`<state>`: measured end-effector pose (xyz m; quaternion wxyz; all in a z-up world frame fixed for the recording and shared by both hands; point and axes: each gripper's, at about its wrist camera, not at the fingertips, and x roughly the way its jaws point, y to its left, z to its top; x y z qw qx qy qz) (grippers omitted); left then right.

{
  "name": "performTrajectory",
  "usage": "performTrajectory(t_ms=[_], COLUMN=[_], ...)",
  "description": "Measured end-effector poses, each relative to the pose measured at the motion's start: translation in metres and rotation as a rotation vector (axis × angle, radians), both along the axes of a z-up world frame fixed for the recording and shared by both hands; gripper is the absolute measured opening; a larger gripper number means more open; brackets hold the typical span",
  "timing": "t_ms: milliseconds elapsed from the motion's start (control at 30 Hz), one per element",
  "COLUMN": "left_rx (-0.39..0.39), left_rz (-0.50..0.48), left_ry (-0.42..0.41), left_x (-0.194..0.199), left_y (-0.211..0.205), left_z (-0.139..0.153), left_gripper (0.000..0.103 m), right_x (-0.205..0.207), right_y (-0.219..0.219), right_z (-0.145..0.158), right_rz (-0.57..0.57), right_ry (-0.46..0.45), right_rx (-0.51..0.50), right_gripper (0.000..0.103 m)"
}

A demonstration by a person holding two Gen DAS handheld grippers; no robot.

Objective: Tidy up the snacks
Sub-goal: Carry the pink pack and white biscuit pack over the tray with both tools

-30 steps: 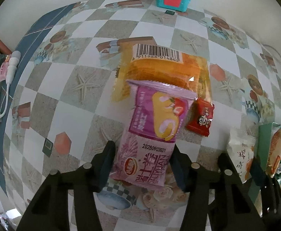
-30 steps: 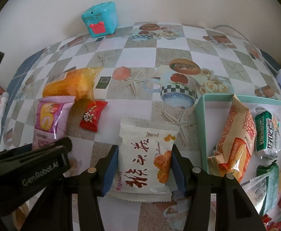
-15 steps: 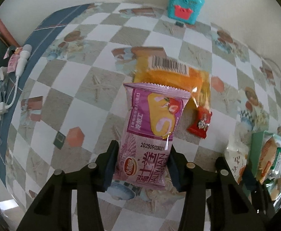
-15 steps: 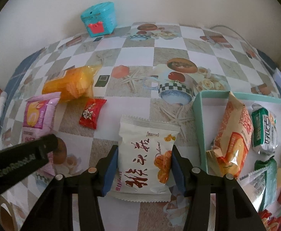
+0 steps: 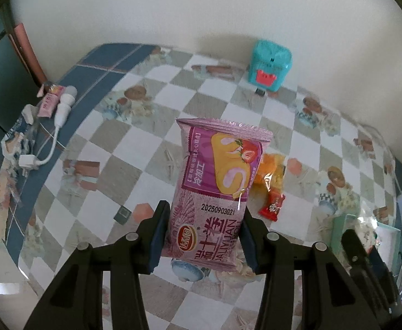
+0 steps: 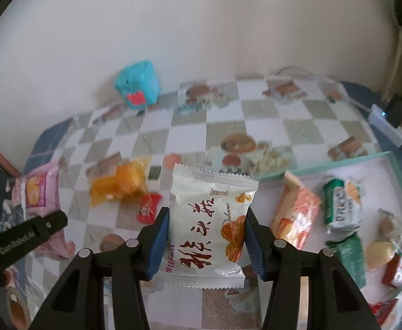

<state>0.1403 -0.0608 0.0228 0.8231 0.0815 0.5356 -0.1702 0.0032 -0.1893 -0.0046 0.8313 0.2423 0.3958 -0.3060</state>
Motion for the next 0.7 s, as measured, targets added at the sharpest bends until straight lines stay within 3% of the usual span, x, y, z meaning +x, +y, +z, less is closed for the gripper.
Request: performTrajectory(t_ms=[267,700], left_rx=[-0.023,-0.047], left_rz=[-0.016,-0.094], left_ry=[-0.051,-0.109], left_x=[-0.014,-0.043], left_y=[0.004,-0.015], left_z=[0.021,0.046], left_gripper=[0.050,0.050], right_x=[-0.024,-0.064], right_y=[0.003,-0.015], right_z=[0.025,0.026], right_rz=[-0.035,-0.139], right_ry=[-0.019,-0.019], right_rx=[-0.051,0.007], right_gripper=[0.054,0.054])
